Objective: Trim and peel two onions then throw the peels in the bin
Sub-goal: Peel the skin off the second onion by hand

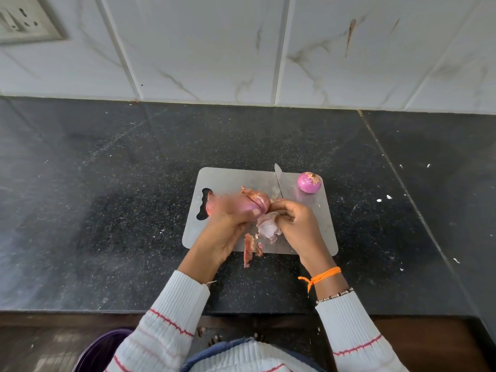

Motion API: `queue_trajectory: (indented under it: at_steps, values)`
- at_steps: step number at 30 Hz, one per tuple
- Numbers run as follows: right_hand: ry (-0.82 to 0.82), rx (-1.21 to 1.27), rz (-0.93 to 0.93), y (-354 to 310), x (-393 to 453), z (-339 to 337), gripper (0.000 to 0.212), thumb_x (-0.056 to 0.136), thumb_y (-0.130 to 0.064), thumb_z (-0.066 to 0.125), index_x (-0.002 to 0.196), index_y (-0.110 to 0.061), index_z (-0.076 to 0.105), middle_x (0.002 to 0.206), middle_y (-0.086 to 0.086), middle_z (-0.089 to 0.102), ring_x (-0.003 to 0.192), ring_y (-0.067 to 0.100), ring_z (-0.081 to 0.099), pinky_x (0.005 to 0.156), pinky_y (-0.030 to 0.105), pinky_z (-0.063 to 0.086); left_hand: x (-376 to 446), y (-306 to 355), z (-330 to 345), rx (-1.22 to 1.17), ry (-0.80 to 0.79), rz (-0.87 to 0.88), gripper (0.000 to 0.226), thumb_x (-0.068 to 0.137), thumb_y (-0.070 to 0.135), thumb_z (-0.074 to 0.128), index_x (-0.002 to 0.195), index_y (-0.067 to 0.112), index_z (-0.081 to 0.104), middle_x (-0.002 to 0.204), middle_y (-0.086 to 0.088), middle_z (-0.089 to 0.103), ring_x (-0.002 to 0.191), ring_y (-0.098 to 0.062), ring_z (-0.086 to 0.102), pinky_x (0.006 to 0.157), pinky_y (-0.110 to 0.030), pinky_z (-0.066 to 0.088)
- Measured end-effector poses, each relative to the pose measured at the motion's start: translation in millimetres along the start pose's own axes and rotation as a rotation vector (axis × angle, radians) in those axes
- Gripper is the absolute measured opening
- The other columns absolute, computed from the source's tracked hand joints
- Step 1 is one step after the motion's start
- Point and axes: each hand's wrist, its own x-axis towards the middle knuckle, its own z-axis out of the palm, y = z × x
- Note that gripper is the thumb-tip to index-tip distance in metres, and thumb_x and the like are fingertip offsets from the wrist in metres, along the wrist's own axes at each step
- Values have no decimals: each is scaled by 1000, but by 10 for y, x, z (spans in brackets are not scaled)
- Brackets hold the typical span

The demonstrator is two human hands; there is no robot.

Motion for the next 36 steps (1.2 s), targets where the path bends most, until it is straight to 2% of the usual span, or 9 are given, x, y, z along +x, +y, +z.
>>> queue_trajectory:
  at_steps: [6,10,17,20,24,26,29,33,36]
  values:
    - [72,-15,-39,-62,-8,21,19,89,-6,56,101,-17,66,93,-6,68,88,-1,63,80,16,52,14,-9,-11,130,16,103,54,73,-21,59,119,5,56,117,-21,61,95,-24,64,79,-27,57]
    - [52,-21,-116,-136,-39,22,24,86,-18,65,110,-17,65,97,-10,67,89,-6,62,76,8,49,0,-23,-15,174,0,112,50,72,-15,64,117,8,59,113,-18,63,92,-22,65,79,-28,57]
    - [55,-89,-225,-154,-53,-15,31,85,-10,65,115,-6,64,97,-9,64,80,-20,58,73,3,46,-34,-7,16,201,-33,64,51,62,7,75,110,2,61,101,-15,68,86,-22,68,71,-24,56]
    - [63,-127,-256,-144,-61,-20,30,86,-11,64,115,-6,64,101,-5,66,80,-14,61,74,5,48,-47,-25,24,204,-20,62,46,59,11,76,103,3,65,96,-14,70,82,-20,69,71,-24,57]
    - [129,-197,-339,-132,-64,-4,26,85,-11,65,110,-5,67,97,3,71,80,1,65,73,10,52,-52,-33,37,246,59,68,57,53,16,80,106,2,65,102,-16,69,85,-23,68,77,-33,57]
    - [158,-240,-391,-121,-59,12,22,85,-9,64,107,-5,69,94,6,72,79,4,65,73,13,54,-65,-30,64,257,75,88,53,53,18,80,102,2,67,100,-15,70,83,-21,68,74,-30,58]
    - [177,-310,-422,-91,-36,21,19,85,-8,63,103,-5,70,90,8,72,78,12,67,70,27,58,-73,-54,98,277,96,112,52,55,19,80,101,-1,67,99,-16,69,81,-18,68,67,-22,57]
    - [192,-414,-458,-41,-16,31,8,85,-8,62,87,-4,68,78,7,68,70,17,64,60,39,56,-59,-89,94,310,120,104,47,59,20,81,100,2,69,100,-15,70,86,-19,68,75,-27,58]
    - [241,-415,-446,-40,-30,36,2,81,-5,65,81,-4,66,73,6,66,67,17,62,58,38,55,-65,-106,121,313,115,117,52,55,24,81,101,3,68,101,-15,70,88,-20,67,75,-27,57]
